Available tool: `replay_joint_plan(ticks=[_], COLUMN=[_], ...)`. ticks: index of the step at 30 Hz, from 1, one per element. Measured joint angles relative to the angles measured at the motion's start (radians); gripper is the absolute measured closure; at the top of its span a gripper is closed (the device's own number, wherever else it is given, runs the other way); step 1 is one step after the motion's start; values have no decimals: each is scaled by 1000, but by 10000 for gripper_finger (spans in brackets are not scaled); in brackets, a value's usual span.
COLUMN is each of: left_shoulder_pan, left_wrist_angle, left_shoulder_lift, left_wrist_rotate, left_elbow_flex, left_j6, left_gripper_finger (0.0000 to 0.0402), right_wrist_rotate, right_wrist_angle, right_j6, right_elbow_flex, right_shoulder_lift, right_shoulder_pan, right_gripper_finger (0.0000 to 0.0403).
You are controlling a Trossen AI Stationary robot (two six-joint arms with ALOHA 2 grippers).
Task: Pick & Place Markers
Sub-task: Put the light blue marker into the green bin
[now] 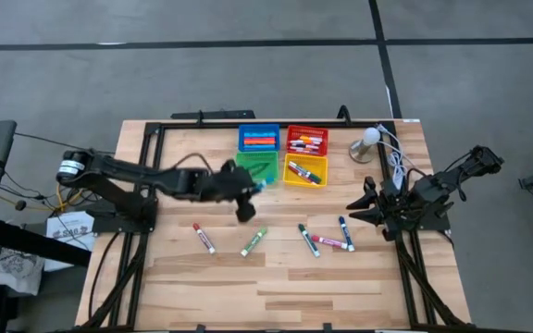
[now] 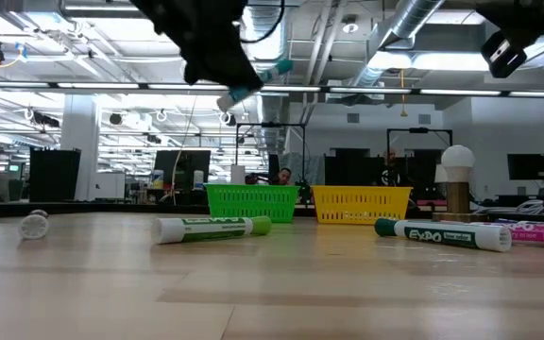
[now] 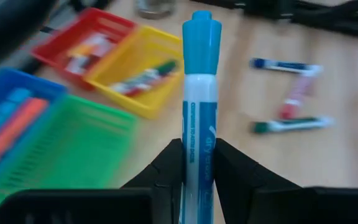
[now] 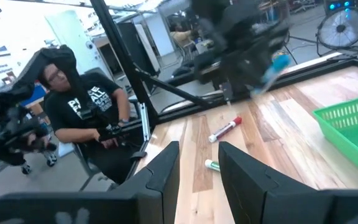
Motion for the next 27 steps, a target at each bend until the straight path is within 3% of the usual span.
replay_joint_plan(ticks=[3, 13, 19, 27], left_shoulder_pan=[93, 335, 387, 412], left_wrist_angle=[0, 43, 96, 99], left_shoulder_lift=[0, 20, 104, 252], left_wrist_rotate=[11, 208, 296, 332], left_elbow_flex=[0, 2, 2, 40], left_j6=[104, 334, 379, 454], left_gripper_finger=[331, 331, 331, 331], right_wrist_rotate=[0, 0, 0, 0], right_wrist_angle=[-9, -8, -7, -7], right_j6=[0, 0, 0, 0], right_elbow_flex=[0, 0, 0, 0], right_shoulder_lift=[0, 0, 0, 0], right_shoulder_pan=[0, 0, 0, 0], right_gripper_finger=[301, 301, 301, 301])
